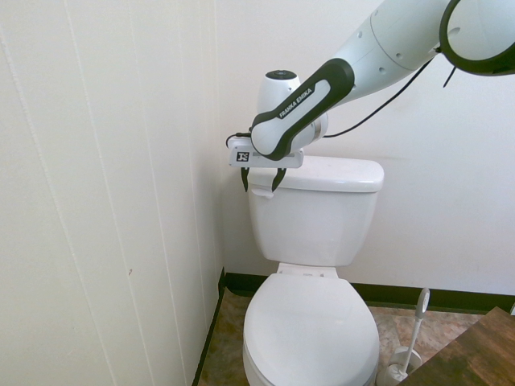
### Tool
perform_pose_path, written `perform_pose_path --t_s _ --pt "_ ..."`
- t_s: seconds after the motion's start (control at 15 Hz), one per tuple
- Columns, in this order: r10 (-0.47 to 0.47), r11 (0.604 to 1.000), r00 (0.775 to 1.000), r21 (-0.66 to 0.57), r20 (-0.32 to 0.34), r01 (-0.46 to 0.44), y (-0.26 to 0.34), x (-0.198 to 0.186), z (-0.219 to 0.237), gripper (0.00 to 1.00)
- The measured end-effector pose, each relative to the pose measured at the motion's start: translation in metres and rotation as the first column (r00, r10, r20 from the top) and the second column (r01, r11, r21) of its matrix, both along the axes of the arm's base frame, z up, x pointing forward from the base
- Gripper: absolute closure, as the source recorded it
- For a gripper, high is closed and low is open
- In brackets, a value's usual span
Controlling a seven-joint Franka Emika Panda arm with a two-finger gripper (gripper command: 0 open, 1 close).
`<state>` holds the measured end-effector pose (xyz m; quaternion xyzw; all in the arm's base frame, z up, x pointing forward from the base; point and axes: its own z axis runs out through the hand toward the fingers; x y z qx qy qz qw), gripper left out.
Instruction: Flush the toilet
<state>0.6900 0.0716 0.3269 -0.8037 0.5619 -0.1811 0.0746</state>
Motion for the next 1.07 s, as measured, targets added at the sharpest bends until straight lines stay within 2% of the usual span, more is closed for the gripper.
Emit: perform_pose_path --t_s 0.47,1.07 --pt "-0.059 0.998 0.997 -0.023 0.041 0.060 -0.008 0.017 -0.006 1.00" --pt "-0.073 0.997 0.997 -0.034 0.036 0.074 -0.013 0.026 -0.021 1.00"
